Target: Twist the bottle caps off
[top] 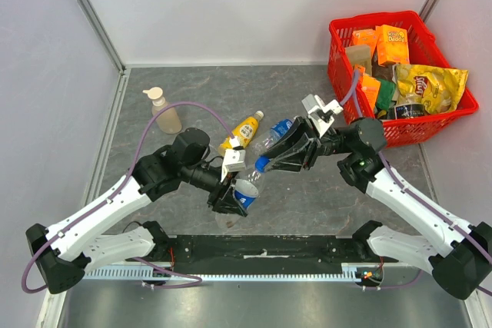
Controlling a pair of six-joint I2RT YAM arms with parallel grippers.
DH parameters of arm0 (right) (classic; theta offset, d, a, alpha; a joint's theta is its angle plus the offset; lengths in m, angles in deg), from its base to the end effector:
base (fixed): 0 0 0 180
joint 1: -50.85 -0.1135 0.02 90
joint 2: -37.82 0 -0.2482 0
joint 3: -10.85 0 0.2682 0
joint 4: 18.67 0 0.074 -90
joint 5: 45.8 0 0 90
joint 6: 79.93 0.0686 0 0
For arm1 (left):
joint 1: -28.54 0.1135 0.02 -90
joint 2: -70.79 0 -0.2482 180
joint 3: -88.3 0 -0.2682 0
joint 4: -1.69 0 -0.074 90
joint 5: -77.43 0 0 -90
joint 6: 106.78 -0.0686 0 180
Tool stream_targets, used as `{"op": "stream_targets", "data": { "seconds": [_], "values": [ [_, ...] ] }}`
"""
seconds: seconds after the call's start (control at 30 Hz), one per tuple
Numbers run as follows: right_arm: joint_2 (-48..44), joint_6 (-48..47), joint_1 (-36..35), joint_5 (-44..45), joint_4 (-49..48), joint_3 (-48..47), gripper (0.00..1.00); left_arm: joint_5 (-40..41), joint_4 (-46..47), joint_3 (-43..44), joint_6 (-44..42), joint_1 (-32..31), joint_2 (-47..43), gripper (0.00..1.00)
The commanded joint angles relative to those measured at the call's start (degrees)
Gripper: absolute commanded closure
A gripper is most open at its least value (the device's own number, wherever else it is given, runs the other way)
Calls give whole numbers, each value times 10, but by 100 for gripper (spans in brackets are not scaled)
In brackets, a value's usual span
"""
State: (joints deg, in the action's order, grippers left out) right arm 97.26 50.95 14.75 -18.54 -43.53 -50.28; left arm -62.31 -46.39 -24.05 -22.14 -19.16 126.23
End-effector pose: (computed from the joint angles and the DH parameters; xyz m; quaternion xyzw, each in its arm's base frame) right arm 0.1711 0.2002 0.3823 -0.4237 0.4671 0.6663 0.3981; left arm 0.1209 -0.2107 0.3053 0.5321 0.6374 -0.4983 0.2497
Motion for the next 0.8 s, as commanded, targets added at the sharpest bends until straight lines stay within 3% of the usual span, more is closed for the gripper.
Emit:
{"op": "stream_targets", "data": {
  "seconds": [0.0,0.2,0.5,0.63,0.77],
  "values": [
    [-21,2,-15,-69,-39,-25,100,-84,32,26,-4,5,-13,82],
    [-28,-6,-29,-79,-40,-35,100,-142,51,28,8,6,-8,82],
    [-40,-13,-37,-35,-13,-38,99,-129,55,18,11,6,-17,82],
    [-48,-43,-37,2,38,-44,72,-92,54,9,11,6,-23,82],
    [-44,-59,-37,37,103,-70,30,-47,57,3,14,5,-24,82]
  ]
}}
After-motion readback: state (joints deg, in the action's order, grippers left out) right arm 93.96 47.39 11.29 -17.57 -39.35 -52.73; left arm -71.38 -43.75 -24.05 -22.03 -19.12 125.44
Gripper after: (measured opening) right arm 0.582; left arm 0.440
